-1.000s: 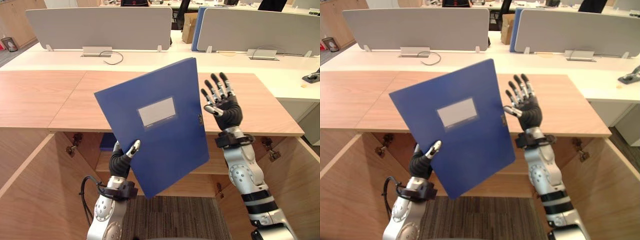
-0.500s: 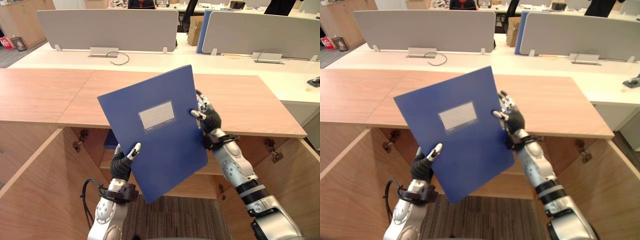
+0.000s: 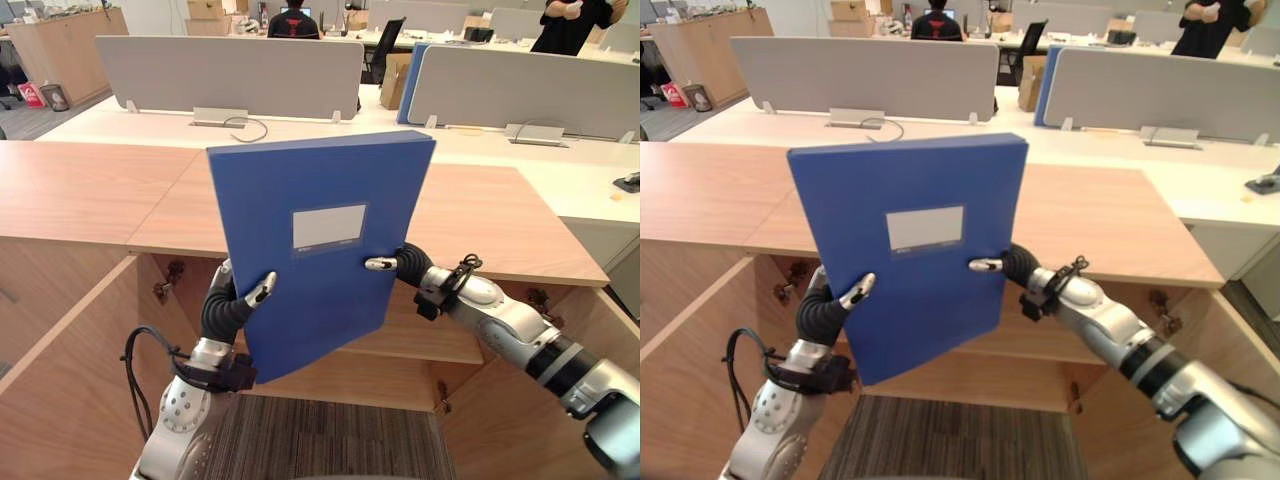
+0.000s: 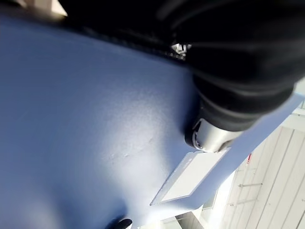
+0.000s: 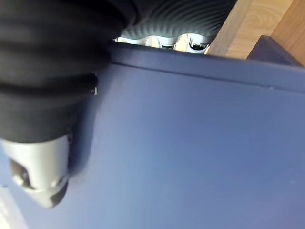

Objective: Walk over to the cabinet, pick up the folder, carry it to the office cabinet, place the folder inside the office cabinet, then close the office cabinet door

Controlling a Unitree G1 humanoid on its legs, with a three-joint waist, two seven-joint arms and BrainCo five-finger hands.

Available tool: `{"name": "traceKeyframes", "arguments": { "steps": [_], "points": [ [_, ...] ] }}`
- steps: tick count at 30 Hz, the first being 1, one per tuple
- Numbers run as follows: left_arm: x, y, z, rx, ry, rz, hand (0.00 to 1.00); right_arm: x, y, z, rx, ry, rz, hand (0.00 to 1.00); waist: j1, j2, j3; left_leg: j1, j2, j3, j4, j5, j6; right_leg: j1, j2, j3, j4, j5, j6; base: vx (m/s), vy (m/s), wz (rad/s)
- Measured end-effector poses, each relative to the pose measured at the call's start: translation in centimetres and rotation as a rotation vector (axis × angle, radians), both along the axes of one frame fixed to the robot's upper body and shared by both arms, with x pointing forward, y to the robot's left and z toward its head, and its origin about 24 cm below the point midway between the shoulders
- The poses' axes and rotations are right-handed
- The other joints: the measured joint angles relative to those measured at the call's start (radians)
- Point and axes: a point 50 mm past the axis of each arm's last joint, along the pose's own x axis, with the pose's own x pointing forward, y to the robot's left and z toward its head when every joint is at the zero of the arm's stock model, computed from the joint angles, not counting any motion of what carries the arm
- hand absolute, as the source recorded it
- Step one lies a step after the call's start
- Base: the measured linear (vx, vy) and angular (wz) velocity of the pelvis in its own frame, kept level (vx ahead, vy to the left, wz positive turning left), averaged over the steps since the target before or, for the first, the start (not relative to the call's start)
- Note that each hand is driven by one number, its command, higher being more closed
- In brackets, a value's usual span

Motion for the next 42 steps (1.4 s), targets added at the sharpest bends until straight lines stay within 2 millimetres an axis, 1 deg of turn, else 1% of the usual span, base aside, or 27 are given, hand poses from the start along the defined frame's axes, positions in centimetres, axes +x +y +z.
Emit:
{"name": "traceKeyframes", "arguments": {
  "steps": [2,6,7,9,11,13,15,16,17,18,19,21,22,24,25,26,27,29,30,31,33,34,36,37,38,40,42],
  "points": [
    [0.1,0.0,0.3,0.005,-0.024,-0.005,1.0,-0.1,-0.2,0.6,-0.014,-0.02,0.01,1.0,0.0,-0.004,-0.003,0.0,0.002,0.001,0.0,0.0,-0.002,-0.001,0.002,0.001,0.002,0.0,0.0,-0.02,-0.003,-0.01],
    [0.0,0.2,0.7,-0.013,-0.058,0.002,1.0,0.3,0.0,2.1,-0.034,-0.087,0.032,1.0,0.003,-0.004,-0.009,0.0,0.007,0.003,0.0,-0.002,-0.007,-0.005,0.005,0.004,0.005,0.0,-0.001,0.0,0.0,0.0],
    [0.0,0.2,0.8,-0.025,-0.065,0.002,0.0,0.3,0.1,2.5,-0.024,-0.104,0.036,1.0,0.006,-0.004,-0.011,0.0,0.008,0.003,0.0,-0.002,-0.007,-0.005,0.006,0.004,0.005,0.0,-0.001,0.0,0.0,0.0],
    [0.0,0.2,0.9,-0.062,-0.069,0.003,0.0,0.4,0.2,3.5,0.002,-0.148,0.041,1.0,0.009,-0.004,-0.012,-0.001,0.009,0.004,0.0,-0.001,-0.008,-0.007,0.007,0.005,0.005,0.0,-0.001,0.0,0.0,0.0],
    [0.0,0.1,1.0,-0.137,-0.075,0.007,0.0,0.5,0.6,4.6,0.035,-0.209,0.045,1.0,0.009,-0.003,-0.014,-0.001,0.01,0.007,0.0,-0.001,-0.007,-0.008,0.008,0.008,0.005,0.0,-0.001,-0.02,-0.006,-0.04],
    [0.0,0.0,1.0,-0.184,-0.067,-0.002,0.0,0.6,0.9,5.1,0.064,-0.239,0.04,1.0,0.008,-0.003,-0.015,-0.001,0.011,0.009,0.0,0.0,-0.007,-0.009,0.008,0.01,0.005,0.0,-0.001,-0.01,-0.002,-0.02],
    [-0.1,0.1,0.5,-0.239,-0.033,-0.034,0.0,0.7,1.0,5.3,0.081,-0.268,0.031,1.0,0.006,-0.002,-0.015,-0.001,0.011,0.01,0.0,0.0,-0.007,-0.009,0.008,0.011,0.004,0.0,-0.001,0.0,0.0,0.0],
    [-0.1,0.0,-0.1,-0.274,0.0,-0.059,0.0,0.6,1.1,5.2,0.091,-0.279,0.025,1.0,0.006,-0.001,-0.016,-0.001,0.01,0.01,0.0,-0.001,-0.007,-0.009,0.008,0.011,0.003,0.0,-0.001,0.0,0.0,0.0],
    [-0.2,0.1,-1.6,-0.327,0.079,-0.09,0.0,0.5,1.3,4.9,0.09,-0.3,0.015,1.0,0.005,0.001,-0.017,-0.001,0.01,0.011,0.0,-0.001,-0.007,-0.009,0.008,0.012,0.002,0.0,-0.001,0.0,0.0,0.0],
    [-0.2,0.1,-2.3,-0.343,0.116,-0.104,0.0,0.4,1.4,4.7,0.087,-0.302,0.013,1.0,0.004,0.002,-0.018,-0.001,0.01,0.011,0.0,-0.001,-0.007,-0.01,0.008,0.012,0.001,0.0,-0.001,0.0,0.0,0.0],
    [-0.3,0.1,-3.5,-0.363,0.174,-0.126,0.0,0.3,1.4,4.3,0.072,-0.304,0.009,1.0,0.003,0.002,-0.018,-0.002,0.01,0.011,0.0,-0.001,-0.007,-0.01,0.008,0.012,0.001,0.0,-0.001,0.0,0.0,0.0],
    [-0.7,-0.1,-6.6,-0.408,0.331,-0.175,0.0,-0.1,1.6,2.9,0.055,-0.297,-0.005,1.0,0.003,0.003,-0.018,-0.003,0.01,0.011,0.0,-0.001,-0.007,-0.01,0.009,0.012,-0.002,0.0,-0.001,0.0,0.0,0.0],
    [-0.9,-0.1,-7.2,-0.416,0.362,-0.182,0.0,-0.3,1.7,2.6,0.052,-0.292,-0.007,1.0,0.003,0.003,-0.017,-0.003,0.01,0.011,0.0,-0.001,-0.007,-0.01,0.009,0.012,-0.002,0.0,-0.001,0.0,0.0,0.0],
    [-1.3,0.0,-9.4,-0.448,0.456,-0.198,0.0,-0.8,1.8,1.2,0.05,-0.259,-0.02,1.0,0.002,0.004,-0.017,-0.005,0.01,0.01,0.0,-0.001,-0.007,-0.011,0.009,0.012,-0.003,0.0,-0.001,0.0,0.0,0.0],
    [-1.4,0.1,-10.0,-0.463,0.478,-0.196,0.0,-0.9,1.8,0.8,0.052,-0.247,-0.023,1.0,0.002,0.005,-0.016,-0.005,0.01,0.01,0.0,-0.001,-0.007,-0.011,0.01,0.012,-0.003,0.0,-0.001,0.0,0.0,0.0],
    [-1.7,0.3,-11.0,-0.48,0.524,-0.189,0.0,-1.2,1.8,0.2,0.056,-0.228,-0.034,1.0,0.001,0.006,-0.016,-0.007,0.01,0.01,-0.001,-0.001,-0.007,-0.013,0.01,0.012,-0.003,0.0,-0.001,0.0,0.0,0.0],
    [-1.9,0.3,-11.6,-0.486,0.549,-0.183,0.0,-1.3,1.8,-0.1,0.057,-0.221,-0.041,1.0,0.001,0.006,-0.016,-0.008,0.011,0.01,-0.001,-0.001,-0.007,-0.014,0.01,0.012,-0.004,0.0,-0.001,0.0,0.0,0.0],
    [-2.6,0.4,-13.8,-0.502,0.644,-0.15,0.0,-1.8,1.7,-1.2,0.062,-0.18,-0.057,1.0,0.001,0.008,-0.015,-0.017,0.011,0.008,-0.001,0.0,-0.007,-0.019,0.011,0.011,-0.009,0.001,-0.002,0.0,0.0,0.0],
    [-2.9,0.4,-14.5,-0.5,0.674,-0.139,0.0,-1.8,1.7,-1.3,0.06,-0.174,-0.058,1.0,0.002,0.01,-0.014,-0.018,0.012,0.008,-0.001,0.0,-0.007,-0.02,0.011,0.011,-0.009,0.001,-0.002,0.0,0.0,0.0],
    [-3.5,0.6,-15.9,-0.493,0.736,-0.116,0.0,-1.9,1.6,-1.5,0.054,-0.171,-0.062,1.0,0.002,0.012,-0.013,-0.018,0.012,0.008,-0.001,0.0,-0.007,-0.02,0.012,0.011,-0.01,0.001,-0.002,0.0,0.0,0.0],
    [-5.3,1.2,-19.1,-0.46,0.9,-0.056,0.0,-1.5,1.3,-0.8,0.092,-0.195,-0.103,1.0,-0.002,0.017,-0.01,-0.018,0.013,0.009,-0.001,0.0,-0.007,-0.02,0.014,0.012,-0.012,0.001,-0.002,0.0,0.0,0.0],
    [-7.3,2.2,-22.0,-0.456,1.065,0.046,0.0,-1.4,1.1,0.0,0.184,-0.192,-0.106,1.0,-0.006,0.018,-0.01,-0.018,0.015,0.01,-0.001,0.0,-0.007,-0.019,0.016,0.012,-0.015,0.001,-0.003,0.0,0.0,0.0],
    [-9.4,3.3,-24.1,-0.436,1.208,0.135,0.0,-1.7,2.1,1.1,0.282,-0.211,-0.072,1.0,-0.019,0.018,-0.01,-0.018,0.018,0.011,-0.001,-0.001,-0.007,-0.018,0.021,0.013,-0.019,0.002,-0.004,0.0,0.0,0.0],
    [-11.7,4.3,-25.4,-0.406,1.326,0.195,0.0,-2.0,3.0,2.0,0.374,-0.239,-0.05,1.0,-0.029,0.017,-0.009,-0.017,0.02,0.011,0.0,-0.002,-0.009,-0.015,0.024,0.013,-0.025,0.003,-0.005,0.0,0.0,0.0],
    [-13.4,5.1,-26.3,-0.366,1.409,0.245,0.0,-2.2,3.4,2.7,0.423,-0.268,-0.036,1.0,-0.033,0.018,-0.009,-0.016,0.022,0.011,0.0,-0.002,-0.009,-0.013,0.026,0.012,-0.028,0.003,-0.006,0.0,0.0,0.0],
    [-14.7,6.3,-26.7,-0.343,1.461,0.31,0.0,-2.2,3.6,2.8,0.436,-0.275,-0.03,1.0,-0.032,0.018,-0.009,-0.015,0.024,0.011,0.0,-0.002,-0.01,-0.011,0.029,0.012,-0.03,0.004,-0.007,0.0,0.0,0.0],
    [-17.0,7.4,-27.3,-0.338,1.543,0.415,0.0,-2.3,3.9,2.8,0.435,-0.281,-0.031,1.0,-0.031,0.017,-0.008,-0.015,0.025,0.012,0.0,-0.002,-0.011,-0.008,0.031,0.012,-0.036,0.008,-0.012,-0.04,-0.005,-0.01]
  ]
}}
